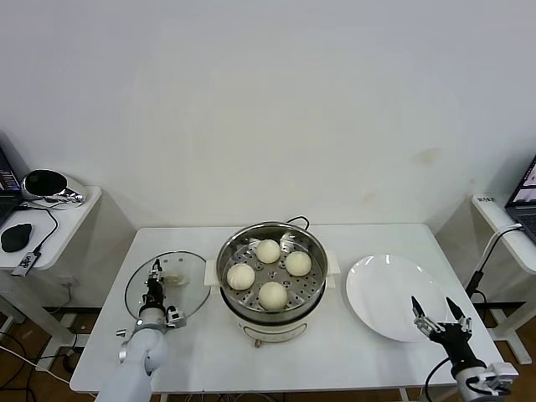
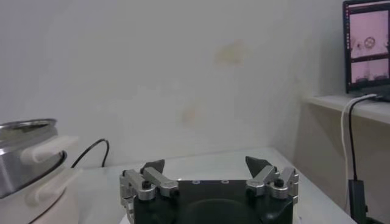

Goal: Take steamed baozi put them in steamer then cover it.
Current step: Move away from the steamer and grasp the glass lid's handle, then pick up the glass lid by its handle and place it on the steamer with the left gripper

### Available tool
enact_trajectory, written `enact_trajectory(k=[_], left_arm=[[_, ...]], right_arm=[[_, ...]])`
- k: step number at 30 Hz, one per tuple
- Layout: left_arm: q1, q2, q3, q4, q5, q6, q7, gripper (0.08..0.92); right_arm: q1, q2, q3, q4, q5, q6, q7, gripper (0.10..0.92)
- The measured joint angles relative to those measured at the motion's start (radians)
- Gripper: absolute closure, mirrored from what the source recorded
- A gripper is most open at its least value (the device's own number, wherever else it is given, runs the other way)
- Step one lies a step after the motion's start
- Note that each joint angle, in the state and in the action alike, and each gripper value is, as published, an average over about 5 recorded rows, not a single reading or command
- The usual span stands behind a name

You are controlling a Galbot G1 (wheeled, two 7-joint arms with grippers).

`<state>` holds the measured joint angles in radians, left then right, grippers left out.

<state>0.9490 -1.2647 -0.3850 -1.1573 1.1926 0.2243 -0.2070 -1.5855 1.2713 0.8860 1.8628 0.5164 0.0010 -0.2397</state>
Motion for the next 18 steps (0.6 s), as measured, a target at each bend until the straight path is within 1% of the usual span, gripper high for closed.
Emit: enact_trajectory(k=[4,8,11,18], left_arm=[[0.007,-0.002,0.0,-0.003,-0.006,-0.002,-0.003,0.735],[0.018,0.001,-0.007,-0.019,-0.009,-0.001,-0.002,0.835],[0.032,0.006,-0.015,-0.042,-0.013,0.005,0.003,0.861],[0.091,0.016,-0.051,-0.142,-0.038,0.027,0.02,0.861]], right_arm=[[0.002,-0.001,0.002,0.002,0.0,0.0,0.001,0.203],[0.003,-0.001,0.002,0.002,0.0,0.002,0.002,0.203],[0.006,0.001,0.001,0.003,0.0,0.004,0.002,0.203],[0.017,0.016,0.006,0.007,0.005,0.003,0.002,0.203]])
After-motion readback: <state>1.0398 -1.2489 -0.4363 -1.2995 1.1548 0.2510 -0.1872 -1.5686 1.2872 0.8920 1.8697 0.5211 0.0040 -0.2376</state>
